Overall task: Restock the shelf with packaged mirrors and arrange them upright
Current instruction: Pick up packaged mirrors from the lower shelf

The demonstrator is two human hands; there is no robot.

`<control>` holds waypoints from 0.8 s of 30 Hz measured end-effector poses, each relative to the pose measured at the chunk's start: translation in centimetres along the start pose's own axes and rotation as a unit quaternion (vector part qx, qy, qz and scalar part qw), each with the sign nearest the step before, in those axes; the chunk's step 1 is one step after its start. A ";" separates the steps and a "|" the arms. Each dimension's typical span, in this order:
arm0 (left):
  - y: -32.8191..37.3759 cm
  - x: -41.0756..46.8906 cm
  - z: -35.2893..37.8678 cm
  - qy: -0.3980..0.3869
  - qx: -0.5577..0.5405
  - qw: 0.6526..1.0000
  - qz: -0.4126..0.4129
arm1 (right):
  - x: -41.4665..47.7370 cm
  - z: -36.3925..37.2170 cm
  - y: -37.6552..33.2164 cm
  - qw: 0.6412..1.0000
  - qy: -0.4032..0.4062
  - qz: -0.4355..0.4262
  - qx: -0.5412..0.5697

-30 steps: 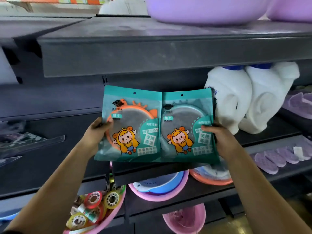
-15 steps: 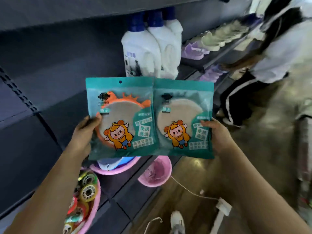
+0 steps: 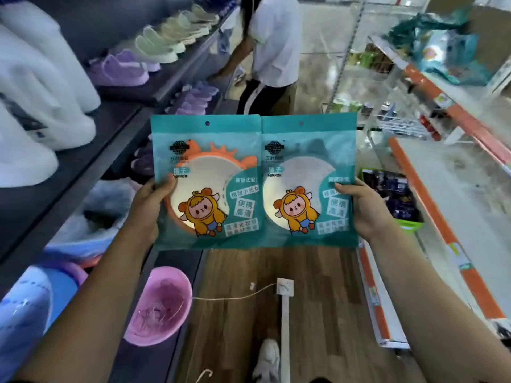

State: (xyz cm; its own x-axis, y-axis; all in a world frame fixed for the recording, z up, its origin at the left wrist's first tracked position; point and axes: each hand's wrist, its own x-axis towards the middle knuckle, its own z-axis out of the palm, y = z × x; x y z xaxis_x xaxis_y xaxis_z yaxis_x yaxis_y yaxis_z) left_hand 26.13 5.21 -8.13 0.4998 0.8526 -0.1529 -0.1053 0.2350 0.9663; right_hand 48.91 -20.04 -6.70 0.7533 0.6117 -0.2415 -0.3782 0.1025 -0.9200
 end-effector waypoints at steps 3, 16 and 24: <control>-1.2 2.8 6.4 -0.060 0.010 0.998 -0.019 | 1.2 -5.0 -1.2 0.997 0.076 -0.006 0.025; -6.0 10.0 32.3 -0.238 0.079 0.965 -0.080 | 3.7 -21.8 -6.5 0.952 0.281 -0.058 0.110; -7.4 11.7 47.8 -0.364 0.088 0.924 -0.083 | 3.5 -29.1 -11.0 0.900 0.389 -0.123 0.154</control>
State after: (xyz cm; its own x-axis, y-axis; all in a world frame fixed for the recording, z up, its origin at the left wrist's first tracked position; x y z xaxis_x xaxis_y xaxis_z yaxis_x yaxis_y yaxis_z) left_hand 73.84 -8.89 -7.18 0.9487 0.2575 -0.1836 0.1337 0.1995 0.9707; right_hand 71.34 -41.92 -6.43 0.9379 -0.1821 -0.2953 -0.1888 0.4463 -0.8747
